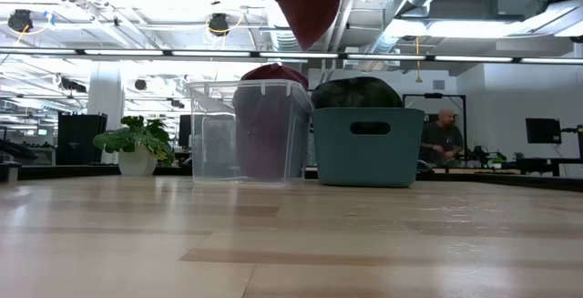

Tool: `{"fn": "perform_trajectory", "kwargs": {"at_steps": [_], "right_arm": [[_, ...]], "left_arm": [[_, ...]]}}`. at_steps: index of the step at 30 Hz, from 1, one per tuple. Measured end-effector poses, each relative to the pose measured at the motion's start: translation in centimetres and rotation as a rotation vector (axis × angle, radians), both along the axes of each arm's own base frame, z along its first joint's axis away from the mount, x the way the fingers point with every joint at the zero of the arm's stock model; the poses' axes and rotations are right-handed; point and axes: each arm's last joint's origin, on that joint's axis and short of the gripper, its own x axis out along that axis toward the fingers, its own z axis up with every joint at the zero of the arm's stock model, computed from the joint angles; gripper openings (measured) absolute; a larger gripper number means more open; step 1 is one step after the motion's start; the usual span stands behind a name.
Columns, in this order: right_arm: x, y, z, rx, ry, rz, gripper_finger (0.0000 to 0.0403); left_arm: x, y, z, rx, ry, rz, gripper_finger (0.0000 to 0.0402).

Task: Pick & Place hat
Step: Put the red cap into the transparent bin

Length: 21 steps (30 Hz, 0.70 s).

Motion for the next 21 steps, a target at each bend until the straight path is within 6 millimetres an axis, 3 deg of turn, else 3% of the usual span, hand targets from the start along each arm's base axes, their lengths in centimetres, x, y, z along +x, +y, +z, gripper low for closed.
{"fn": "perform_trajectory", "kwargs": {"at_steps": [9, 21], "right_arm": [[0.0, 0.0, 0.0, 0.013, -0.004, 0.001, 0.0002], [0.1, 0.2, 0.1, 0.044, -0.014, 0.061, 0.0002]], "left_arm": [[-1.9, -2.2, 0.6, 0.161, 0.002, 0.159, 0.0205], [2.4, -2.1, -3.3, 0.326, 0.168, 0.245, 0.0205]]}}
